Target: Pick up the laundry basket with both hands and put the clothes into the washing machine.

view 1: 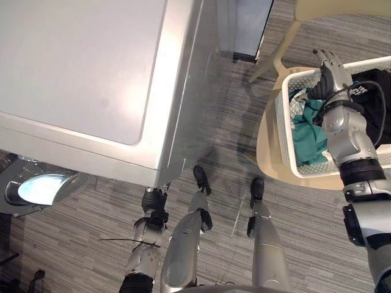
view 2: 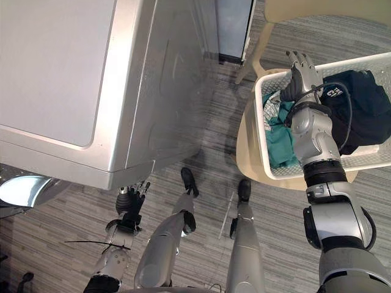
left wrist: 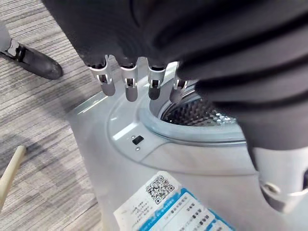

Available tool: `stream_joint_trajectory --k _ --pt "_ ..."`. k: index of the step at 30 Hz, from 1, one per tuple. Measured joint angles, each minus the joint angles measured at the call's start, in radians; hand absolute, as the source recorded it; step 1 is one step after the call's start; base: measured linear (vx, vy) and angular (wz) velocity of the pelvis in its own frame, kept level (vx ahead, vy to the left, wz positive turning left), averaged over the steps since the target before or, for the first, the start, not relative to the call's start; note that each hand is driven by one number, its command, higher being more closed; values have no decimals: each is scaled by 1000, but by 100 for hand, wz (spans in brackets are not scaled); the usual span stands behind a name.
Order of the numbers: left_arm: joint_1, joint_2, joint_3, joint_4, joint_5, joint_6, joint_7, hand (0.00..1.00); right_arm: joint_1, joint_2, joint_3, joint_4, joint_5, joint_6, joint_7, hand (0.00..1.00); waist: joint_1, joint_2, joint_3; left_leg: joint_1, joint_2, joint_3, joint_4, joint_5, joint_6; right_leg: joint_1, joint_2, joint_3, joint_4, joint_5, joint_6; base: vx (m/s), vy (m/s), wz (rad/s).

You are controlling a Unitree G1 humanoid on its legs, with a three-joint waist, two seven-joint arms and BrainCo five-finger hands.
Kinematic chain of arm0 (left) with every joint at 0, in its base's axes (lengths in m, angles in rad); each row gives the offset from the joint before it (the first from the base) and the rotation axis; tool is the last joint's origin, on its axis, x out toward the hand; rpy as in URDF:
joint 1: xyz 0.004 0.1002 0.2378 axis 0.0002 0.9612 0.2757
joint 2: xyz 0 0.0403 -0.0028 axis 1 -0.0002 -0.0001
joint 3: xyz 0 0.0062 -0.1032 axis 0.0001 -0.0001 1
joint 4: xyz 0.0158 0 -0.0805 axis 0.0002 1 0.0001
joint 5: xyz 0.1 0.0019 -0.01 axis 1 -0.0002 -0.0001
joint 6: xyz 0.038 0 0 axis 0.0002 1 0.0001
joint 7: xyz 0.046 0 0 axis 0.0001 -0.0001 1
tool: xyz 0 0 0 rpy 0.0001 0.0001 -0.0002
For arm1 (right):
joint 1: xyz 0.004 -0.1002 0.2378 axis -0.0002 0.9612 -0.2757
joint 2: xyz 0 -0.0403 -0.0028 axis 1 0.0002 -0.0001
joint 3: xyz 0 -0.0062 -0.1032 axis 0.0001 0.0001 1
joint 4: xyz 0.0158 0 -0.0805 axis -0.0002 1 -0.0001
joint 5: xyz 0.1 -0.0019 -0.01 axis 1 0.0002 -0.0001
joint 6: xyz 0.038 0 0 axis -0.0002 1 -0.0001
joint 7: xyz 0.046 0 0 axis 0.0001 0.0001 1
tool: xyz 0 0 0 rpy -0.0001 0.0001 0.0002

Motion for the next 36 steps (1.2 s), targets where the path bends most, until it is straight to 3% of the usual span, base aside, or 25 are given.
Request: stream_joint_trajectory --k 8,14,19,22,29,36 --pt "-8 1 -23 3 1 15 -13 0 147 15 -18 -190 21 -1 31 0 -2 -31 -1 0 10 13 0 4 3 -4 11 13 -8 0 0 11 -15 -5" --pt "-8 2 -22 7 2 33 -13 0 310 70 -129 -365 50 3 51 0 -1 -41 -2 0 12 13 0 4 3 -3 13 11 -9 0 0 0 0 0" --pt "-8 1 -15 8 2 38 -12 0 455 173 -307 -543 78 68 11 0 -6 -48 -2 1 12 12 0 4 3 -1 12 8 -9 0 0 0 0 0" --pt "-8 1 -9 8 2 39 -13 0 515 212 -380 -642 77 95 -48 0 -23 -48 -2 8 13 9 0 2 1 11 11 4 -13 0 0 -1 -1 1" --pt "-7 0 -14 12 7 50 -36 0 593 240 -419 -807 56 93 -154 0 -36 -58 -6 23 18 16 1 0 -2 23 15 4 -14 0 0 -2 -4 -1" --pt "-7 2 -21 29 25 52 -37 0 667 268 -384 -876 45 70 -144 0 -33 -58 -6 31 18 14 1 0 -1 32 15 0 -14 0 0 0 0 0"
